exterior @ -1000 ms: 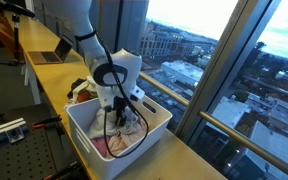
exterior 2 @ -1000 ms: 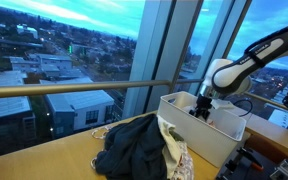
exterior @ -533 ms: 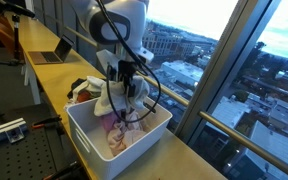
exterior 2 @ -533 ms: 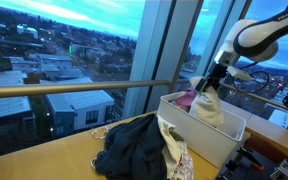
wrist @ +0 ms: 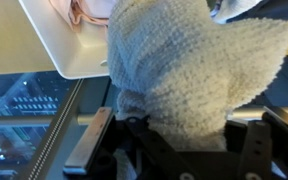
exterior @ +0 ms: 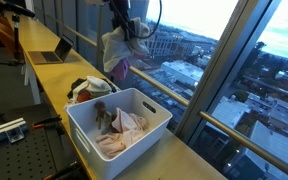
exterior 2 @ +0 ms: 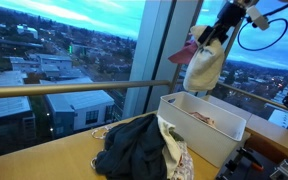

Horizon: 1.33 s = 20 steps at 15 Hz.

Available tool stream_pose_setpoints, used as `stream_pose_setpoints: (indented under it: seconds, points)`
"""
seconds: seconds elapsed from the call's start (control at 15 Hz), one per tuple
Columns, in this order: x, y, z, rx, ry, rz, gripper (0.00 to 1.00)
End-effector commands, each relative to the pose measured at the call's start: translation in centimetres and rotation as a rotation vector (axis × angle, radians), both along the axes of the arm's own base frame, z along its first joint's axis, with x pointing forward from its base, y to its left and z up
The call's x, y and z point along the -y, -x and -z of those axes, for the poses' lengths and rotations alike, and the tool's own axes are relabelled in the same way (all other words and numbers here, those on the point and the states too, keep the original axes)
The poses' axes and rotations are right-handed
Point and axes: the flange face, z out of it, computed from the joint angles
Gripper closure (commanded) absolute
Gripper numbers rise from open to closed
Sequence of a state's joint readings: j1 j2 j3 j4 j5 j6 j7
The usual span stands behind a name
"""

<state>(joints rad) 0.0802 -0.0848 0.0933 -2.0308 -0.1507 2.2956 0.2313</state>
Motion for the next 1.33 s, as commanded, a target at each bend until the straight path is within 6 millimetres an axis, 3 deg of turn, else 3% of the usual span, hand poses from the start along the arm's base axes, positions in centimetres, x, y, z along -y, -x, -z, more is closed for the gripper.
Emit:
stream_pose_setpoints:
  seconds: [0.0, 0.13, 0.27, 0.4, 0.6, 0.8, 1.13, 1.27]
  points:
    - [-6.9, 0.7, -6.6, 0.059, 0.060, -0.070, 0.96]
    - [-11.5, 1.2, -9.5, 0.074, 0.068, -0.113, 0.96]
    - [-16.7, 1.3, -10.2, 0.059, 0.062, -0.145, 0.96]
    - [-21.2, 1.0, -7.8, 0.015, 0.052, -0.173, 0.96]
    - [-25.3, 0.4, -0.9, -0.068, 0.036, -0.216, 0.96]
    - [-26.1, -0.6, 7.0, -0.171, 0.034, -0.228, 0.96]
    - [-23.8, -1.6, 18.1, -0.307, 0.006, -0.193, 0.96]
    - [-23.3, -1.4, 20.5, -0.343, -0.007, -0.181, 0.59]
